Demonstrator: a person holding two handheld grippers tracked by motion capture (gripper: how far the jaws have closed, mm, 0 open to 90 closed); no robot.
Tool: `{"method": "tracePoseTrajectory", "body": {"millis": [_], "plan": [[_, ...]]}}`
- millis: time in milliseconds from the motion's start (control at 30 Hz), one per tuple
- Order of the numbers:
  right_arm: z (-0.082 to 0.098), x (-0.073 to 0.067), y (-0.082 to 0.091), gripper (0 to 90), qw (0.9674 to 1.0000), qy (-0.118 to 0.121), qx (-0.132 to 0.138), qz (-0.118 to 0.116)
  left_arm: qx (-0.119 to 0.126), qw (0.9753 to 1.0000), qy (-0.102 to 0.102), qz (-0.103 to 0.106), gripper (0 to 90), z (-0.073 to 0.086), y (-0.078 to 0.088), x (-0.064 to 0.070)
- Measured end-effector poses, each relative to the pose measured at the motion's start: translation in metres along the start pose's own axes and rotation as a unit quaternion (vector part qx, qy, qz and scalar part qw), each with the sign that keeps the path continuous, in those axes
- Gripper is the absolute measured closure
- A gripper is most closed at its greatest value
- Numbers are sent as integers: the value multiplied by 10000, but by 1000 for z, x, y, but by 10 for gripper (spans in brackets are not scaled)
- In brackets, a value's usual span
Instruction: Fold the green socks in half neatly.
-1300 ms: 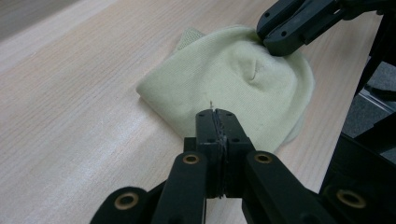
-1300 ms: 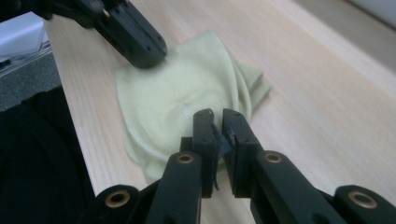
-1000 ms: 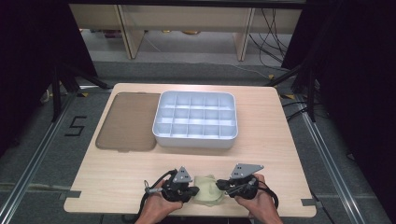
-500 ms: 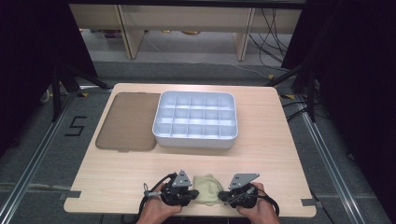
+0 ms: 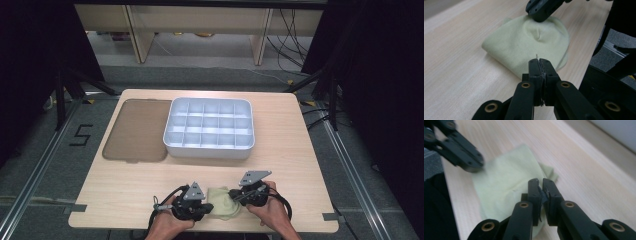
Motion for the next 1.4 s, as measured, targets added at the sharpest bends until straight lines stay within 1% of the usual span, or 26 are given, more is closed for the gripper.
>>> {"method": "tracePoseTrajectory", "body": {"millis": [33, 67, 100, 133, 167, 200, 333, 367, 400, 433, 467, 500, 600, 700, 733, 767, 800, 833, 867, 900, 933, 967, 1067, 1100, 1300, 1400], "plan": [[1, 2, 0, 856, 10000, -50, -53, 14, -97, 10000, -25, -3, 880, 3, -3, -3], [1, 2, 0, 856, 10000, -50, -53, 14, -97, 10000, -25, -3, 880, 3, -3, -3], [3, 7, 0, 855, 10000, -22, -1, 89, -31, 10000, 63, 54, 880, 4, -4, -4], [3, 7, 0, 855, 10000, -22, -1, 89, -31, 10000, 63, 54, 880, 4, -4, -4], [3, 6, 1, 855, 9999, -117, -32, 25, -10, 9999, 136, 48, 880, 4, -3, -4], [3, 7, 0, 855, 10000, -46, -10, 58, 9, 10000, 65, 62, 878, 4, -2, -4], [-1, 5, 3, 855, 9999, -67, 110, 55, 145, 9998, 123, -68, 879, -5, 4, -8], [-2, 4, 9, 855, 9999, -68, 111, 18, 206, 9996, 89, -160, 881, -12, 4, -16], [-3, 3, 10, 855, 9996, -62, 260, -41, 206, 9996, 89, -160, 884, -12, 4, -16], [-3, 3, 12, 855, 9997, -47, 218, -30, 212, 9995, 101, -207, 887, -16, 1, -22], [-3, 3, 12, 855, 9997, -47, 218, -30, 212, 9995, 101, -207, 889, -16, 1, -22], [-3, 0, 14, 855, 9998, -54, 191, -61, 82, 9996, 17, -261, 891, -19, -3, -30], [-3, -1, 15, 856, 9997, -6, 232, -119, 35, 9997, 54, -246, 893, -20, -10, -35], [0, -10, 18, 855, 9994, 49, 220, -267, -182, 9995, 74, -242, 890, -14, -23, -45], [0, -10, 18, 855, 9994, 49, 220, -267, -182, 9995, 74, -242, 890, -14, -23, -45], [3, -14, 16, 855, 9992, 109, 155, -361, -82, 9994, 244, -234, 890, -14, -24, -45], [3, -14, 16, 855, 9992, 109, 155, -361, -82, 9994, 244, -234, 888, -14, -24, -45], [6, -17, 14, 855, 9992, 106, 65, -383, -118, 9994, 143, -279, 879, -14, -21, -46], [7, -17, 13, 855, 9993, 158, 31, -349, -21, 9993, 255, -290, 867, -15, -20, -44], [9, -17, 11, 855, 9994, 149, -16, -317, -39, 9993, 168, -330, 853, -16, -16, -45], [9, -17, 11, 855, 9994, 149, -16, -317, -39, 9993, 168, -330, 843, -16, -16, -45], [11, -16, 10, 855, 9995, 128, -50, -299, 12, 9994, 147, -326, 833, -17, -9, -45], [11, -15, 11, 855, 9993, 165, -35, -344, 88, 9993, 199, -311, 820, -16, -2, -42], [9, -15, 14, 855, 9994, 124, 22, -325, 80, 9995, 196, -239, 809, -13, 4, -40], [6, -11, 16, 855, 9995, 40, 121, -303, 37, 9993, 348, -123, 729, -7, 6, -33], [7, -10, 16, 854, 9993, 81, 135, -332, -46, 9988, 490, -55, 636, -4, 6, -28]]}}
Point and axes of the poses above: each handheld gripper's, and its own axes: y roughly backward along the jaws, z roughly out of its underside, x roughly to its right, the point moved 4 cm from there along -y, roughly forward along the jaws, and after that the axes turned 11 degrees about -y, right-handed, at the moved point
